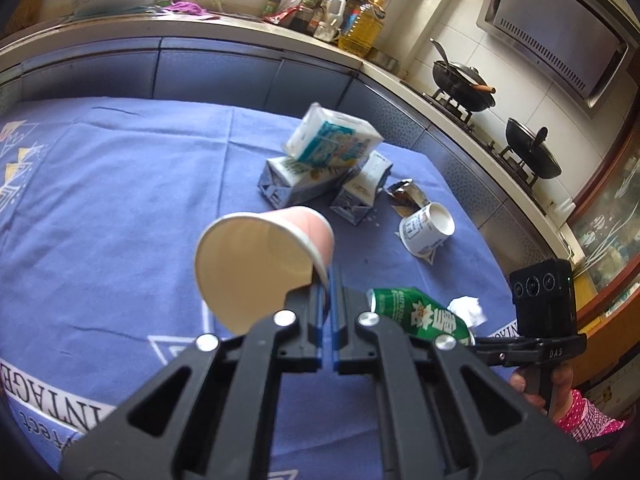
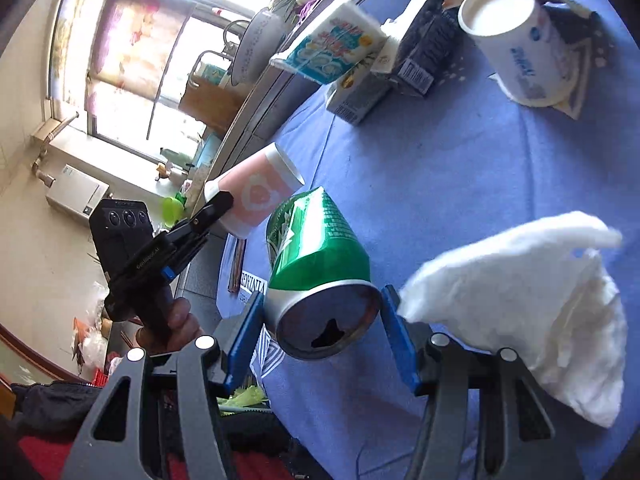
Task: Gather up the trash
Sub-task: 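Carry the cup and can to the beige basket and open both grippers, then move both open grippers back toward the remaining trash on the table, then grasp the white paper cup with the left gripper while the right gripper grasps the white tissue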
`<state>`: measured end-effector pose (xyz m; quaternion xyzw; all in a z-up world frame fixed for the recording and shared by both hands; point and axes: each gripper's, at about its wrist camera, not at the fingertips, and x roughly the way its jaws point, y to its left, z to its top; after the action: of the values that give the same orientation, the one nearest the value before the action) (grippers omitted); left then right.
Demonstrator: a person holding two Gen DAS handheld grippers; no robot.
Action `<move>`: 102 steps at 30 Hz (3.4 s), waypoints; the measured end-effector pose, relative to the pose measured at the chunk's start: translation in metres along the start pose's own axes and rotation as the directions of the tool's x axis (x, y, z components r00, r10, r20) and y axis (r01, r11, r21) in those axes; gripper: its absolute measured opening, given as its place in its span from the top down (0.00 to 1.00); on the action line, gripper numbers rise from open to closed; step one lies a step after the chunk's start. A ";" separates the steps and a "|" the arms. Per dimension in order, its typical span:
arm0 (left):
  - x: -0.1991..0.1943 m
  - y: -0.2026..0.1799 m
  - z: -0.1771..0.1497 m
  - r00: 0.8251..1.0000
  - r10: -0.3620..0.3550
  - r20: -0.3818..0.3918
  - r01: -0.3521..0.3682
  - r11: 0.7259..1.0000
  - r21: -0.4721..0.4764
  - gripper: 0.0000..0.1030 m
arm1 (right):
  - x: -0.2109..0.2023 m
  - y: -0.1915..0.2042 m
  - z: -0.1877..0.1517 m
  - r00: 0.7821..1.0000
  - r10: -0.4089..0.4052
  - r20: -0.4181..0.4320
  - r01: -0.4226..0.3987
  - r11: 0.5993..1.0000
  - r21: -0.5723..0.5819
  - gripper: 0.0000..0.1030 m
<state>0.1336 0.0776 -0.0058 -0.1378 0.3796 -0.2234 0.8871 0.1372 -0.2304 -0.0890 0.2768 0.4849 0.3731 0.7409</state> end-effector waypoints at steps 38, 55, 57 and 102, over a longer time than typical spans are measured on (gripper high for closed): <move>0.315 -0.435 -0.010 0.812 -0.263 -0.521 0.505 0.764 0.402 0.97 | -0.326 -0.233 -0.108 0.582 -0.554 0.595 0.167 0.798 0.580 0.42; 0.360 -0.481 -0.056 0.834 -0.086 -0.545 0.416 0.747 0.519 0.60 | -0.319 -0.251 -0.119 0.453 -0.719 0.527 0.299 0.679 0.670 0.24; 0.348 -0.477 -0.054 0.838 -0.105 -0.535 0.423 0.744 0.517 0.60 | -0.318 -0.243 -0.116 0.454 -0.718 0.528 0.302 0.681 0.667 0.24; 0.166 -0.128 0.003 0.991 -0.009 -0.135 0.046 0.962 0.269 0.24 | -0.064 -0.050 -0.017 0.730 -0.597 0.332 0.626 0.780 0.026 0.78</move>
<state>0.2003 -0.1159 -0.0520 -0.0052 0.4017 -0.2942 0.8672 0.1198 -0.3103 -0.1014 0.1262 0.4045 0.0790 0.9023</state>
